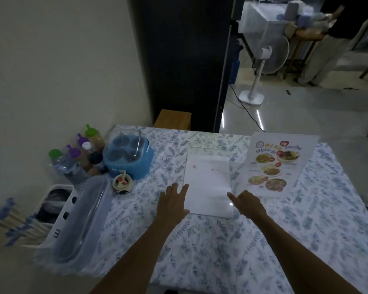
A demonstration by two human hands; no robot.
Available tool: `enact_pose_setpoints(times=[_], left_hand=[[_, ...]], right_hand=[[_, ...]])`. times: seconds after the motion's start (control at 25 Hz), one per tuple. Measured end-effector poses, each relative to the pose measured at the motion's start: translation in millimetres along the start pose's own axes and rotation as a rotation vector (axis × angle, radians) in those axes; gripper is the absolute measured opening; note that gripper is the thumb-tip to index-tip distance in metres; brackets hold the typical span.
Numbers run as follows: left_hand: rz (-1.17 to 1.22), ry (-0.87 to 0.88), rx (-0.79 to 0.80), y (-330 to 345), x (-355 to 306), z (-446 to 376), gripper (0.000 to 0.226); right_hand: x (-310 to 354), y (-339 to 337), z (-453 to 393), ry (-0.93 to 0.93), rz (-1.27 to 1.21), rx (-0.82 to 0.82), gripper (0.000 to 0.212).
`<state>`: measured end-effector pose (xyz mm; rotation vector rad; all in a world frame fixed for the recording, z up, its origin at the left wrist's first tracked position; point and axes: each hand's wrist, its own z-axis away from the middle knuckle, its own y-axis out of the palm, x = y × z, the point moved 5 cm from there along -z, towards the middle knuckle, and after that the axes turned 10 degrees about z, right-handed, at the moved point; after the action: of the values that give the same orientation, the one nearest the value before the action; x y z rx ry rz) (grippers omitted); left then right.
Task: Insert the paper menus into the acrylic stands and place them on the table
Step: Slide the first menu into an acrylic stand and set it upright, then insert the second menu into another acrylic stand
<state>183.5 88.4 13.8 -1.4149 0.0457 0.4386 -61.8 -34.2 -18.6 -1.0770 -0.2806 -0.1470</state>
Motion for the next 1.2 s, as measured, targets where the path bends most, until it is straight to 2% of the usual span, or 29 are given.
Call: enact_pose_setpoints(times=[0.12, 0.28, 0.44, 0.56, 0.84, 0.96, 1.04, 1.16, 1.2], left_hand=[[0.154, -0.06, 0.109, 34.9, 24.4, -15.0, 0.086], [0.367, -0.11, 0.191, 68.5, 32.8, -26.4, 0.079], [0.403, -0.105, 0.134, 74.7, 29.5, -31.4, 0.072], [0.486, -0.114, 0.148, 75.6, 27.4, -32.7, 0.071], [0.801, -0.318, 0.11, 64.2, 37.8, -23.5, 0.07], [0.84, -0.343, 0.069, 52.5, 41.3, -10.2, 0.066], [0.829, -0.347, 0.044, 43.3, 38.1, 0.0, 0.064], [0.802, -0.375, 0.001, 29.3, 24.4, 23.7, 0.064], [0.804, -0.385, -0.013, 26.0, 19.3, 33.4, 0.064]], right_hand=[[-16.1, 37.6, -6.5, 0.129, -0.021, 0.029, 0.084], [-11.0, 54.4, 8.0, 0.221, -0.073, 0.008, 0.062], [8.3, 59.7, 12.4, 0.242, -0.095, -0.026, 0.061], [14.7, 66.9, 16.4, 0.285, -0.126, -0.045, 0.063], [22.3, 77.4, 29.0, 0.388, -0.408, 0.048, 0.085], [19.1, 81.0, 39.7, 0.37, -0.451, 0.064, 0.085], [21.7, 73.0, 52.9, 0.331, -0.462, 0.05, 0.074], [23.4, 51.9, 79.8, 0.246, -0.52, 0.01, 0.037], [21.2, 45.8, 88.4, 0.231, -0.529, 0.006, 0.032]])
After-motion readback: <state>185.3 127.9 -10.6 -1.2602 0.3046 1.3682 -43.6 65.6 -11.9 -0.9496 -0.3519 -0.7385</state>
